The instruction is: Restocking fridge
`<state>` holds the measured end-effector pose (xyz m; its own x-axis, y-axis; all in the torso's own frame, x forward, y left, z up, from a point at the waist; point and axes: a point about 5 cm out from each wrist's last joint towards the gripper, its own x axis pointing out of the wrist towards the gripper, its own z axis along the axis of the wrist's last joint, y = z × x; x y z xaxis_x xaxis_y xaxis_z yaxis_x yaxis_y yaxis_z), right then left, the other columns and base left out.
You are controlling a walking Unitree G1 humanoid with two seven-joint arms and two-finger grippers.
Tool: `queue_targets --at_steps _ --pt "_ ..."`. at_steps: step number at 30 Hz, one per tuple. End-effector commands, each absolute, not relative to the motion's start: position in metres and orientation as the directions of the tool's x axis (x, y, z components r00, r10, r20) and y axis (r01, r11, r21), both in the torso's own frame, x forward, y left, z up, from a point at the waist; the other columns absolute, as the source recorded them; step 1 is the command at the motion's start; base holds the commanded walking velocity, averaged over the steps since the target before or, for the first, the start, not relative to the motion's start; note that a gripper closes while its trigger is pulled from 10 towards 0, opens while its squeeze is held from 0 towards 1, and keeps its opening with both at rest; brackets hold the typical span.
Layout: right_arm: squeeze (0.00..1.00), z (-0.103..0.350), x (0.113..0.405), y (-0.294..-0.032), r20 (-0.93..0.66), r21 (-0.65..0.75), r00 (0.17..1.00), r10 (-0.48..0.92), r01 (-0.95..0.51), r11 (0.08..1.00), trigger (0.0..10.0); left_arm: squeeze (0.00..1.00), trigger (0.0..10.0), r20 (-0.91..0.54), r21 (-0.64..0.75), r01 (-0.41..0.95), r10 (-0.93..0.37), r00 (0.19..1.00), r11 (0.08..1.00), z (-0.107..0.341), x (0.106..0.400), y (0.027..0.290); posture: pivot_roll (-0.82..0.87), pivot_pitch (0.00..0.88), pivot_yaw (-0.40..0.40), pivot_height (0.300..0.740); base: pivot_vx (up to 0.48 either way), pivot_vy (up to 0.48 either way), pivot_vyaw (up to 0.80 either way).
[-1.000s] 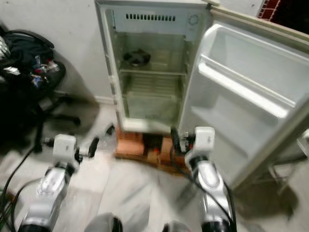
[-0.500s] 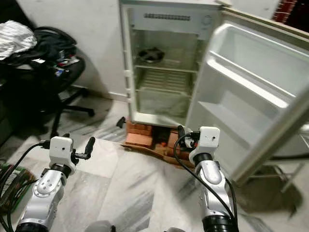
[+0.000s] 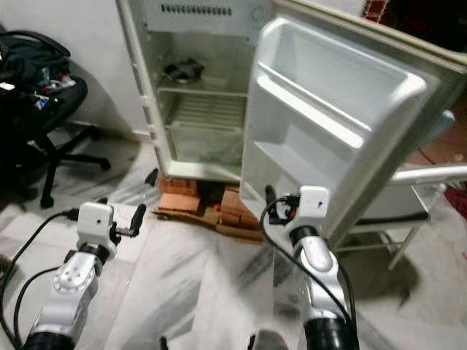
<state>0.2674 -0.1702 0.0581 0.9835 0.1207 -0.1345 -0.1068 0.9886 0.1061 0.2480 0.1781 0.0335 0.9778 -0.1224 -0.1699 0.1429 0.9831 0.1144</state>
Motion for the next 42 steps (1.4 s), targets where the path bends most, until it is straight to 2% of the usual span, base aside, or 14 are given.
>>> queue_targets --at_steps 1,8,13,16,24,36,42 --pt "0.0 0.061 0.267 -0.164 -0.125 0.112 0.976 0.179 -0.165 0.98 10.0 0.0 10.0 -0.166 0.124 0.165 -0.143 0.976 0.978 0.035 0.249 0.173 -0.02 0.001 0.009 0.74 0.0 -0.48 0.0" --pt "0.0 0.062 0.266 -0.16 -0.118 0.099 0.96 0.253 -0.242 0.965 10.0 0.0 10.0 -0.174 0.127 0.162 -0.139 0.975 0.979 0.033 0.247 0.173 -0.02 0.01 0.007 0.74 0.0 -0.48 0.0" --pt "0.0 0.064 0.268 -0.164 -0.11 0.093 0.965 0.239 -0.229 0.969 10.0 0.0 10.0 -0.184 0.129 0.156 -0.131 0.974 0.979 0.031 0.246 0.174 -0.01 0.012 0.005 0.74 0.0 -0.418 0.0" --pt "0.0 0.078 0.275 -0.17 -0.029 0.066 0.98 0.196 -0.194 0.979 10.0 0.0 10.0 -0.189 0.13 0.15 -0.124 0.974 0.98 0.03 0.246 0.175 -0.01 0.012 0.005 0.74 0.0 -0.312 0.0" --pt "0.0 0.101 0.294 -0.173 0.056 0.028 0.991 0.119 -0.121 0.992 10.0 0.0 10.0 -0.187 0.14 0.116 -0.089 0.978 0.983 0.031 0.248 0.18 -0.01 0.007 0.009 0.74 0.0 0.0 0.72" --pt "0.0 0.121 0.33 -0.167 0.093 0.107 0.995 0.044 -0.054 0.993 10.0 0.0 10.0 -0.19 0.15 0.085 -0.056 0.98 0.985 0.031 0.249 0.185 0.03 0.006 0.008 0.74 0.0 0.0 0.0" --pt "0.0 0.143 0.36 -0.149 0.121 0.11 0.992 0.048 -0.061 0.992 10.0 0.0 10.0 -0.203 0.144 0.036 -0.006 0.979 0.989 0.03 0.241 0.197 0.08 0.029 -0.016 0.74 0.0 0.0 0.0"
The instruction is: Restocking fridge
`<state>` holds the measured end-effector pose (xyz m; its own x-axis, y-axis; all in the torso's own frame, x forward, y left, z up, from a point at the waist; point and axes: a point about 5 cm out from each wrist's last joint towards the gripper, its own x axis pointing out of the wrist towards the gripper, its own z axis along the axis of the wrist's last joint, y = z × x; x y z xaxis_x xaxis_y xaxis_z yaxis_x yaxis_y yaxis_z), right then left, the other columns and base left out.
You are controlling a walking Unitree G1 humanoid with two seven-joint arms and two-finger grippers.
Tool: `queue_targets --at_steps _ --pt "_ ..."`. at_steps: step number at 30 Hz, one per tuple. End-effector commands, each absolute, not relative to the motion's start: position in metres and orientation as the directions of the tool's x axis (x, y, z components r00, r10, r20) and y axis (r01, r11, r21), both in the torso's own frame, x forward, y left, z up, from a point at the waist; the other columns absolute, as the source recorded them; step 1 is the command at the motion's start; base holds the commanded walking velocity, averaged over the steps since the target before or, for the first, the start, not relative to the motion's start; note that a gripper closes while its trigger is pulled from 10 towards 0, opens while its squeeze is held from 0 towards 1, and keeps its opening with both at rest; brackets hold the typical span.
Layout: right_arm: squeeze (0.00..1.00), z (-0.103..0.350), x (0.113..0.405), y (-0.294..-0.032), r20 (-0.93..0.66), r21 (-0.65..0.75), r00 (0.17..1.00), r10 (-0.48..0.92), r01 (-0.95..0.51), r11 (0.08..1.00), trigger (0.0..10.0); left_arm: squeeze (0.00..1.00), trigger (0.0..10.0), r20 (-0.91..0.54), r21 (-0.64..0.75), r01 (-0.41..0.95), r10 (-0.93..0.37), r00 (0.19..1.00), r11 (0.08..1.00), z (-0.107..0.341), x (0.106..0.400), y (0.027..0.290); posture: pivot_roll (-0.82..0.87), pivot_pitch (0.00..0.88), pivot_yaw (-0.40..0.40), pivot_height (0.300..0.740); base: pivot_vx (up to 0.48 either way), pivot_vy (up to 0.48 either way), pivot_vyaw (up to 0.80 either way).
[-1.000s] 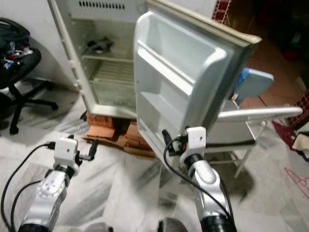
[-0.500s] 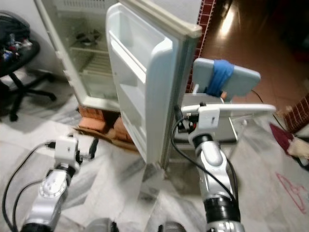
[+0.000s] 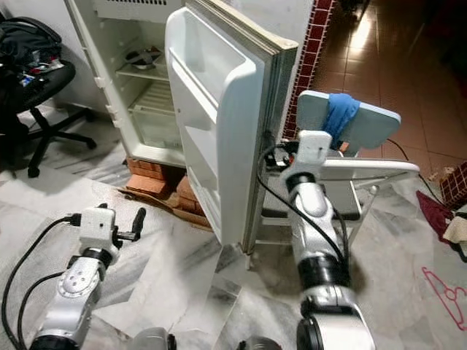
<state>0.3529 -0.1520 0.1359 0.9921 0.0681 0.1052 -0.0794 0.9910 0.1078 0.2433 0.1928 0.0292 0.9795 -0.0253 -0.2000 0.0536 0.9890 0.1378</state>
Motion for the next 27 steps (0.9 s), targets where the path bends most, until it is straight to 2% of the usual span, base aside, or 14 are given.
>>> queue_targets --at_steps 1,7,8,9,11,14,16,20,23,27 --pt "0.0 0.146 0.363 -0.145 0.125 0.118 0.991 0.047 -0.062 0.991 10.0 0.0 10.0 -0.203 0.147 0.033 -0.002 0.979 0.989 0.03 0.239 0.198 0.09 0.029 -0.022 0.74 0.0 0.0 0.0" --pt "0.0 0.164 0.376 -0.121 0.165 0.178 0.977 0.133 -0.162 0.971 10.0 0.0 10.0 -0.211 0.146 0.006 0.025 0.977 0.989 0.027 0.229 0.202 0.11 0.034 -0.035 0.74 0.0 0.0 0.0" --pt "0.0 0.168 0.376 -0.11 0.184 0.205 0.959 0.216 -0.252 0.946 10.0 0.0 10.0 -0.213 0.146 0.004 0.027 0.977 0.989 0.027 0.227 0.203 0.11 0.034 -0.038 0.74 0.0 0.0 0.0" --pt "0.0 0.173 0.371 -0.088 0.222 0.288 0.899 0.377 -0.43 0.856 10.0 0.0 10.0 -0.214 0.145 0.003 0.028 0.976 0.989 0.027 0.227 0.203 0.11 0.035 -0.04 0.74 0.0 0.0 0.0" --pt "0.0 0.174 0.37 -0.083 0.235 0.307 0.88 0.412 -0.469 0.828 10.0 0.0 10.0 -0.214 0.145 0.003 0.028 0.976 0.989 0.027 0.226 0.203 0.11 0.035 -0.04 0.74 0.0 0.0 0.0" --pt "0.0 0.185 0.335 -0.056 0.365 0.354 0.643 0.673 -0.765 0.538 10.0 0.0 10.0 -0.216 0.146 0.01 0.022 0.976 0.989 0.027 0.226 0.202 0.11 0.036 -0.035 0.74 0.0 0.0 0.0" --pt "0.0 0.186 0.301 -0.047 0.408 0.342 0.476 0.779 -0.871 0.353 10.0 0.0 10.0 -0.223 0.146 0.029 0.005 0.975 0.989 0.026 0.227 0.2 0.09 0.037 -0.026 0.74 0.0 0.0 0.0" --pt "0.0 0.184 0.298 -0.047 0.403 0.337 0.471 0.785 -0.874 0.351 10.0 0.0 10.0 -0.224 0.146 0.031 0.002 0.975 0.989 0.026 0.227 0.2 0.09 0.038 -0.024 0.74 0.0 0.0 0.0" --pt "0.0 0.154 0.294 -0.068 0.308 0.417 0.591 0.746 -0.788 0.452 10.0 0.0 10.0 -0.224 0.145 0.053 -0.019 0.974 0.988 0.027 0.231 0.198 0.07 0.039 -0.009 0.74 0.0 0.0 0.0" --pt "0.0 0.129 0.289 -0.089 0.153 0.393 0.703 0.695 -0.688 0.61 10.0 0.0 10.0 -0.224 0.141 0.06 -0.028 0.974 0.988 0.028 0.232 0.197 0.06 0.04 -0.007 0.74 0.0 0.0 0.0"
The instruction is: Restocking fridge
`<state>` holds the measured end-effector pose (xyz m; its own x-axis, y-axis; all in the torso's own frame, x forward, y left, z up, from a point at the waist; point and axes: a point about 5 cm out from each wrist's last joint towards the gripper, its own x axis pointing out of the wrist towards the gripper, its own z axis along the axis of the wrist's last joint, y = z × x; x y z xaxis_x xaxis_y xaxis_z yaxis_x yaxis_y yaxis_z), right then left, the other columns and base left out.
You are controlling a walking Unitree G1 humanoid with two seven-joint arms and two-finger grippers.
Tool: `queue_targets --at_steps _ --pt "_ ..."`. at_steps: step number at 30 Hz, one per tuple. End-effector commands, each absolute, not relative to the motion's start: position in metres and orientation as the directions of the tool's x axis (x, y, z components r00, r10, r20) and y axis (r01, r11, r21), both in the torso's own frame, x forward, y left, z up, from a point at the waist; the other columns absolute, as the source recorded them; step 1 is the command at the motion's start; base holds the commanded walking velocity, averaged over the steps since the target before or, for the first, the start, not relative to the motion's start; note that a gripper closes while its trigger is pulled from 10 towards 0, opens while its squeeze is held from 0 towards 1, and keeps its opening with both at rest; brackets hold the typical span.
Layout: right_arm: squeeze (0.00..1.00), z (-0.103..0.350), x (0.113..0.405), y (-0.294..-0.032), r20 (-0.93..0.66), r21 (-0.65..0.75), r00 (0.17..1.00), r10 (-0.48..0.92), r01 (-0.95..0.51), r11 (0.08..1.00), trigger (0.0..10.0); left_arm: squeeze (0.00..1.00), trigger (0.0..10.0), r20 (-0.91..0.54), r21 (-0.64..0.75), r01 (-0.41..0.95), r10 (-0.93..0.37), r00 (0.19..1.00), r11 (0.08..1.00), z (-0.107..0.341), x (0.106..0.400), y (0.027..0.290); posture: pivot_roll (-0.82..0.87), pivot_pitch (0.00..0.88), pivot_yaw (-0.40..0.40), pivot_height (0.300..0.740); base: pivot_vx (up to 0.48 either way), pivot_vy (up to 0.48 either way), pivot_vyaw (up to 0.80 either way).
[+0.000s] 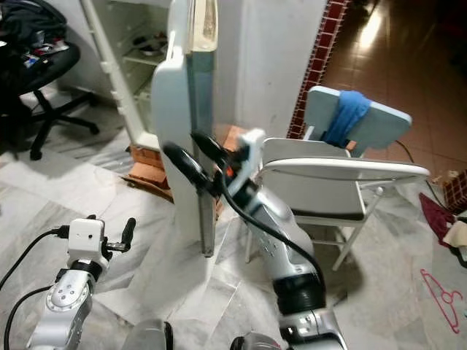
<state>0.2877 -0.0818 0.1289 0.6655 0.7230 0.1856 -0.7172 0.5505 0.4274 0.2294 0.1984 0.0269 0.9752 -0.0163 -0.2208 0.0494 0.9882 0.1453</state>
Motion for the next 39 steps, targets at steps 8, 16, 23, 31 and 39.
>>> queue_targets --at_steps 8,16,23,31,39 --pt "0.0 0.095 0.286 -0.124 -0.024 0.362 0.897 0.442 -0.404 0.84 10.0 0.0 10.0 -0.202 0.124 0.048 -0.023 0.979 0.991 0.032 0.234 0.196 0.06 0.038 -0.011 0.74 0.0 0.0 0.0" --pt "1.0 0.083 0.275 -0.144 -0.061 0.352 0.973 0.221 -0.186 0.917 10.0 0.0 10.0 -0.182 0.111 0.074 -0.053 0.982 0.991 0.037 0.243 0.19 0.04 0.024 -0.001 0.74 0.0 0.164 0.0" --pt "0.0 0.075 0.265 -0.159 -0.085 0.322 0.987 0.134 -0.1 0.941 10.0 0.0 10.0 -0.178 0.103 0.089 -0.069 0.982 0.991 0.038 0.246 0.19 0.02 0.029 0.01 0.74 0.0 0.48 0.0" --pt "0.0 0.076 0.268 -0.159 -0.082 0.29 0.99 0.114 -0.085 0.953 10.0 0.0 10.0 -0.179 0.104 0.095 -0.075 0.981 0.99 0.038 0.249 0.188 0.02 0.033 0.01 0.74 0.0 0.48 0.0" --pt "0.0 0.082 0.276 -0.159 -0.058 0.272 0.992 0.116 -0.096 0.958 10.0 0.0 10.0 -0.171 0.09 0.083 -0.067 0.983 0.992 0.039 0.251 0.19 0.02 0.033 0.01 0.74 0.0 0.48 -0.7"
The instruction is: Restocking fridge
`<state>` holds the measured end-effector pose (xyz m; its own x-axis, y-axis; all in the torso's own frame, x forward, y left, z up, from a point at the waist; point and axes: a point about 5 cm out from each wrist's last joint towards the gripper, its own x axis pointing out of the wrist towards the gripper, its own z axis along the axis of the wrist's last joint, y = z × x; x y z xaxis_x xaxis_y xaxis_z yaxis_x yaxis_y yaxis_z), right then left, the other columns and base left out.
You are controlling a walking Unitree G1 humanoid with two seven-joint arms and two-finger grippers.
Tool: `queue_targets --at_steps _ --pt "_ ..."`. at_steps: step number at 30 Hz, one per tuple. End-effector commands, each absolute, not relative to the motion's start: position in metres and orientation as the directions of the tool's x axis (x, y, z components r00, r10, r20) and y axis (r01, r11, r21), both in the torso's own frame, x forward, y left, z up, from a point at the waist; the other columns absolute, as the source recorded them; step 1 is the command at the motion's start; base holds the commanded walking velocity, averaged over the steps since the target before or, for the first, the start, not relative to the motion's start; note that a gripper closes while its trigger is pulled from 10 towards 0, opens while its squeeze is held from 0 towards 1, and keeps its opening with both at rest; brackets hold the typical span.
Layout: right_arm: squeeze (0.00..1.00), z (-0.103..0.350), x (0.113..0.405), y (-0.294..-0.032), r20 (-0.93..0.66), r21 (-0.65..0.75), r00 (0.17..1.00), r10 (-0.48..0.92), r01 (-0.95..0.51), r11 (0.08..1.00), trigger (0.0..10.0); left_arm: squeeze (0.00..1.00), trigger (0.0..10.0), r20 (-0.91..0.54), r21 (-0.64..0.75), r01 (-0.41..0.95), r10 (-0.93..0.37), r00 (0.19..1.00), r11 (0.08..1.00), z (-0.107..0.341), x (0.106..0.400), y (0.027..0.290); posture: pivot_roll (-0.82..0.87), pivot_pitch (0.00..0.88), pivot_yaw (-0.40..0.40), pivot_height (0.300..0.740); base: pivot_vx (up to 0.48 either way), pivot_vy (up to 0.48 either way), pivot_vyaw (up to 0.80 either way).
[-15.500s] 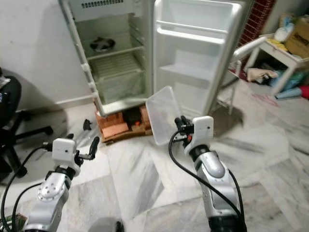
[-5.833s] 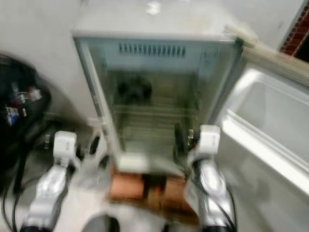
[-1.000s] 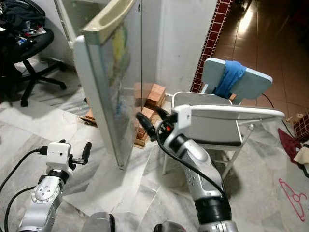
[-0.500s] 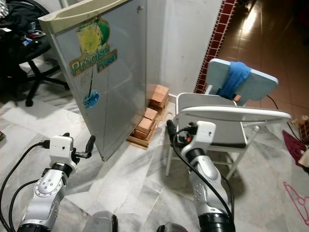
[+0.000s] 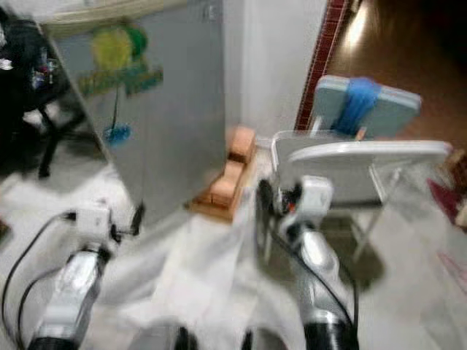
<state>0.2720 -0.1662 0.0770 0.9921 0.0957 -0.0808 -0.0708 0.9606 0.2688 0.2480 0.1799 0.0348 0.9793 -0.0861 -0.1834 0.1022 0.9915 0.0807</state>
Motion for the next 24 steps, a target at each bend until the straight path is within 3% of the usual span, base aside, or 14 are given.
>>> queue_targets --at_steps 1,24 --pt "0.0 0.0822 0.2761 -0.1583 -0.055 0.272 0.991 0.12 -0.101 0.957 10.0 0.0 10.0 -0.173 0.089 0.088 -0.071 0.982 0.992 0.0388 0.2504 0.1896 0.02 0.033 0.01 0.74 0.0 0.48 -0.8" --pt "0.0 0.0854 0.2799 -0.1586 -0.037 0.248 0.991 0.131 -0.118 0.962 10.0 0.0 10.0 -0.183 0.049 0.108 -0.097 0.978 0.993 0.0378 0.2528 0.1898 0.01 0.029 0.009 0.74 0.0 0.48 -0.8"
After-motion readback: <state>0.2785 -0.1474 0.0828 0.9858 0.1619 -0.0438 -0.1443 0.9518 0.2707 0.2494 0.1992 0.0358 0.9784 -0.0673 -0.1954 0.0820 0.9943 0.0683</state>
